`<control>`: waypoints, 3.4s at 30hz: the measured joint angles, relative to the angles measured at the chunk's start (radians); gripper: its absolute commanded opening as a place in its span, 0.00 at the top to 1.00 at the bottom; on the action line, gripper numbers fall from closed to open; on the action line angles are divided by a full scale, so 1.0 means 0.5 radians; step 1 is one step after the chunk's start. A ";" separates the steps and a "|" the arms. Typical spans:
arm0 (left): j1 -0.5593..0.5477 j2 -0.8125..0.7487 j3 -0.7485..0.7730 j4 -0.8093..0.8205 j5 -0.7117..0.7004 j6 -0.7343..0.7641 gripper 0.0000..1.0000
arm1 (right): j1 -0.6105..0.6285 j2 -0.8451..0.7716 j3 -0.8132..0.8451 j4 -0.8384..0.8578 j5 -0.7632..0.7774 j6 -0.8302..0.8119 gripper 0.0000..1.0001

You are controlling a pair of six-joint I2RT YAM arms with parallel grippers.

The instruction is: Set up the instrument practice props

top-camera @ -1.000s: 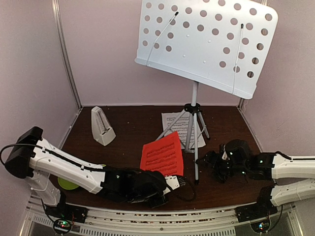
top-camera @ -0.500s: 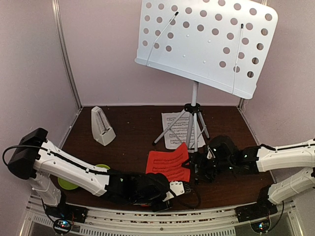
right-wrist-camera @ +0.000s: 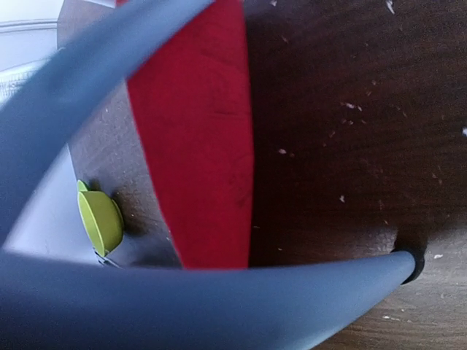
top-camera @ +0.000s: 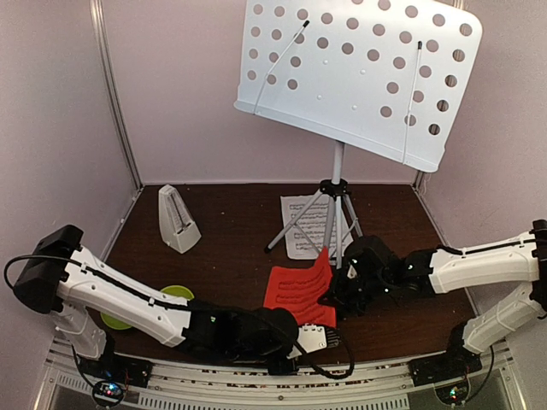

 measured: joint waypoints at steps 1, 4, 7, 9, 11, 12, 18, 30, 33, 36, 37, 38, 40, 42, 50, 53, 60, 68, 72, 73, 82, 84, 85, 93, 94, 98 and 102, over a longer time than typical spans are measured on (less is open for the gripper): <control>0.001 -0.003 0.002 -0.007 -0.018 -0.032 0.57 | 0.000 0.008 0.033 -0.032 0.008 -0.021 1.00; 0.019 -0.051 -0.063 -0.040 -0.030 -0.156 0.32 | 0.002 0.006 0.114 -0.089 0.022 -0.133 1.00; 0.069 -0.359 -0.311 -0.047 -0.059 -0.309 0.19 | 0.011 -0.076 0.125 -0.080 0.051 -0.276 1.00; 0.095 -0.555 -0.453 -0.051 -0.084 -0.405 0.18 | 0.026 -0.185 0.105 -0.045 0.061 -0.377 1.00; 0.108 -0.744 -0.587 -0.037 -0.111 -0.512 0.18 | 0.047 -0.337 0.060 0.040 0.078 -0.492 1.00; 0.114 -0.814 -0.645 -0.026 -0.117 -0.555 0.18 | 0.053 -0.395 0.043 0.071 0.085 -0.542 1.00; 0.161 -0.990 -0.838 -0.046 -0.139 -0.721 0.17 | 0.062 -0.569 -0.019 0.205 0.073 -0.861 1.00; 0.390 -1.206 -1.010 -0.043 -0.192 -0.885 0.17 | 0.231 -0.618 0.026 0.108 0.014 -1.363 1.00; 0.472 -1.314 -1.011 -0.047 -0.200 -0.899 0.17 | 0.408 -0.571 0.236 -0.079 0.089 -1.555 1.00; 0.621 -1.432 -1.009 -0.054 -0.192 -0.910 0.17 | 0.576 -0.546 0.430 -0.242 0.191 -1.701 1.00; 0.684 -1.477 -1.007 -0.063 -0.187 -0.911 0.17 | 0.626 -0.546 0.482 -0.298 0.225 -1.743 1.00; 0.748 -1.524 -0.996 -0.084 -0.184 -0.909 0.18 | 0.669 -0.547 0.525 -0.341 0.258 -1.773 1.00; 0.857 -1.592 -0.946 -0.143 -0.180 -0.893 0.18 | 0.752 -0.550 0.608 -0.440 0.337 -1.839 1.00; 0.953 -1.627 -0.854 -0.201 -0.175 -0.858 0.18 | 0.818 -0.555 0.689 -0.538 0.424 -1.889 1.00; 1.222 -1.419 -0.010 -0.477 -0.117 -0.598 0.18 | 0.902 -0.661 1.057 -0.694 0.851 -2.068 1.00; 1.266 -1.259 0.349 -0.558 -0.061 -0.507 0.18 | 0.902 -0.690 1.224 -0.675 0.996 -2.157 1.00; 1.282 -0.868 1.138 -0.718 0.024 -0.246 0.21 | 0.902 -0.716 1.545 -0.549 1.236 -2.390 1.00; 1.281 -0.461 1.915 -0.815 0.028 0.073 0.23 | 0.902 -0.708 1.756 -0.205 1.580 -2.652 1.00; 1.282 -0.277 2.194 -0.845 0.043 0.205 0.24 | 0.898 -0.655 1.822 -0.016 1.783 -2.753 1.00; 1.281 -0.238 2.245 -0.857 0.053 0.233 0.25 | 0.893 -0.646 1.830 0.017 1.817 -2.773 1.00; 1.265 -0.007 2.486 -0.931 0.096 0.373 0.27 | 0.729 -0.527 1.910 0.148 1.968 -2.799 1.00; 1.255 0.034 2.528 -0.941 0.110 0.388 0.29 | 0.693 -0.524 1.910 0.156 1.968 -2.785 1.00; 1.248 0.049 2.546 -0.945 0.114 0.395 0.30 | 0.680 -0.524 1.910 0.163 1.968 -2.779 1.00; 1.197 0.117 2.609 -0.941 0.098 0.441 0.47 | 0.602 -0.476 1.953 0.203 1.968 -2.728 1.00; 1.193 0.124 2.618 -0.940 0.092 0.449 0.49 | 0.597 -0.466 1.960 0.205 1.968 -2.726 1.00; 1.189 0.145 2.667 -0.938 0.068 0.483 0.60 | 0.581 -0.421 1.978 0.233 1.965 -2.718 1.00; 1.189 0.149 2.692 -0.933 0.060 0.489 0.63 | 0.572 -0.366 2.006 0.247 1.965 -2.702 1.00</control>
